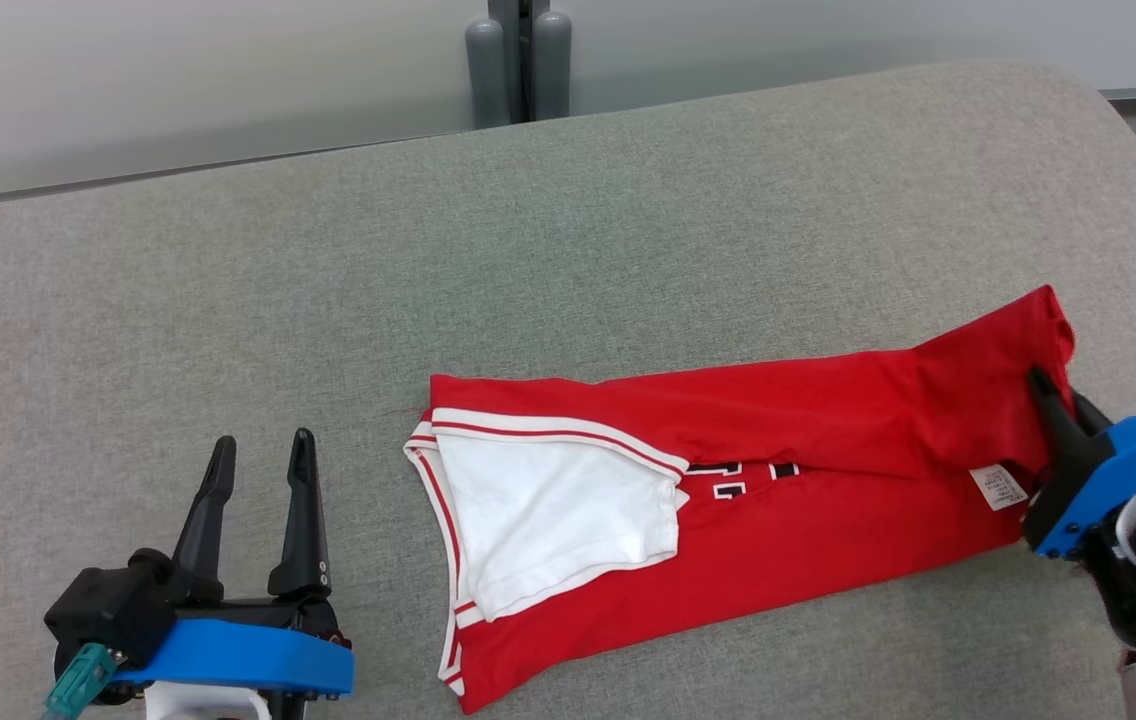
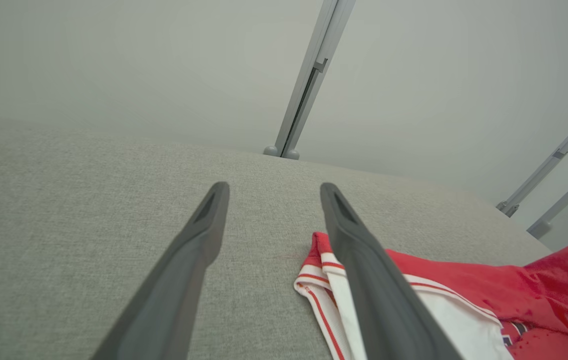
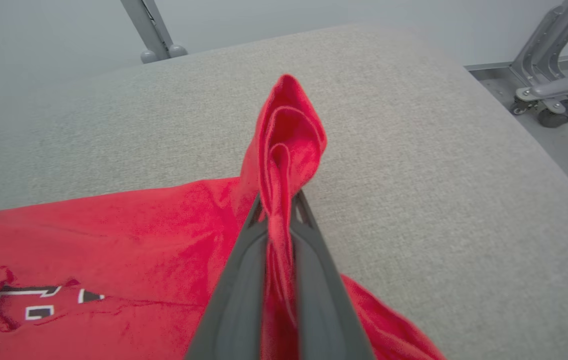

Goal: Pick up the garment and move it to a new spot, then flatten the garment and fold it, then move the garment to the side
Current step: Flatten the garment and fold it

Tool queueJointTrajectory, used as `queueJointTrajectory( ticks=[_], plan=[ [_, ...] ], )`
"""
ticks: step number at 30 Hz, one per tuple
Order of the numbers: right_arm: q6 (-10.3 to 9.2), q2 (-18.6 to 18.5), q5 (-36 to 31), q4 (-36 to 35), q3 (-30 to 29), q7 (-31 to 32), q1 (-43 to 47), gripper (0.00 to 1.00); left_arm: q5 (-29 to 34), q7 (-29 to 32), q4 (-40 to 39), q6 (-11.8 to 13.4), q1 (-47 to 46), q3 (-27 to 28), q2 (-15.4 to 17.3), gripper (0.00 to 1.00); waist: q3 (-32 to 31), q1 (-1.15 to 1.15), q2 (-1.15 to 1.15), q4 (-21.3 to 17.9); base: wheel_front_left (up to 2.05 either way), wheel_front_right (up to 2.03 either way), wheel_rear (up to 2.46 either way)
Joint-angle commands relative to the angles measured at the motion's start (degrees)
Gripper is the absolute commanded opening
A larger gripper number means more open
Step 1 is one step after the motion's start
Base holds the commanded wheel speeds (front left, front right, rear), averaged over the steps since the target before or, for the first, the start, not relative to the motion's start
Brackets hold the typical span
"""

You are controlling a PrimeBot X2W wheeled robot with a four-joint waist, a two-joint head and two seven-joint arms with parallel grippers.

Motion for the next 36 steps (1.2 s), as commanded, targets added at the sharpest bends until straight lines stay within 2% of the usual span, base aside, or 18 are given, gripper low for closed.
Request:
queueJointTrajectory(
  ticks=[1, 10, 15, 22, 33, 34, 36],
  plan=[
    [-0.01, 0.75, 1.35, -1.83, 1.63, 0.62, 0.79, 0.00, 0.25, 0.20, 0.12, -0.20, -0.83, 0.04, 0.16, 1.00, -0.07, -0.01, 0.00, 0.23, 0.00, 0.00, 0.00],
    [-0.01, 4.48, 11.67, -17.62, 14.33, 5.85, 6.54, 0.00, -0.46, -0.42, 0.98, -0.29, -0.75, 0.58, -0.19, 1.00, -1.01, -0.01, 0.00, 3.61, 0.00, 0.00, 0.00],
    [-0.01, 7.05, 15.53, -21.08, 21.01, 6.45, 7.53, 0.00, -0.56, -0.60, 1.01, -0.39, -0.91, 0.86, -0.37, 1.00, -1.34, -0.01, 0.00, 5.93, 0.00, 0.00, 0.00],
    [-0.01, 9.17, 18.37, -15.04, 29.36, 2.84, 4.68, 0.00, -0.79, -0.72, 1.14, -0.60, -1.33, 0.79, -0.64, 1.00, -1.38, -0.01, 0.00, 9.06, 0.00, 0.00, 0.00],
    [-0.01, 9.26, 26.06, 2.10, 38.09, -7.43, -3.41, 0.00, -0.91, -1.04, 2.13, -1.20, -1.79, 0.06, -1.42, 1.00, -1.96, -0.01, 0.00, 11.98, 0.00, 0.00, 0.00],
    [-0.01, 9.27, 26.91, 3.60, 38.74, -8.35, -4.16, 0.09, -0.93, -1.06, 2.20, -1.08, -1.75, 0.06, -1.45, 1.00, -2.03, -0.01, 0.00, 12.11, 0.00, 0.00, 0.00],
    [-0.01, 9.28, 29.09, 6.23, 40.40, -10.04, -5.74, 0.45, -0.92, -1.12, 2.34, -1.12, -1.71, 0.01, -1.55, 1.00, -2.12, -0.01, 0.00, 12.32, 0.00, 0.00, 0.00]
  ],
)
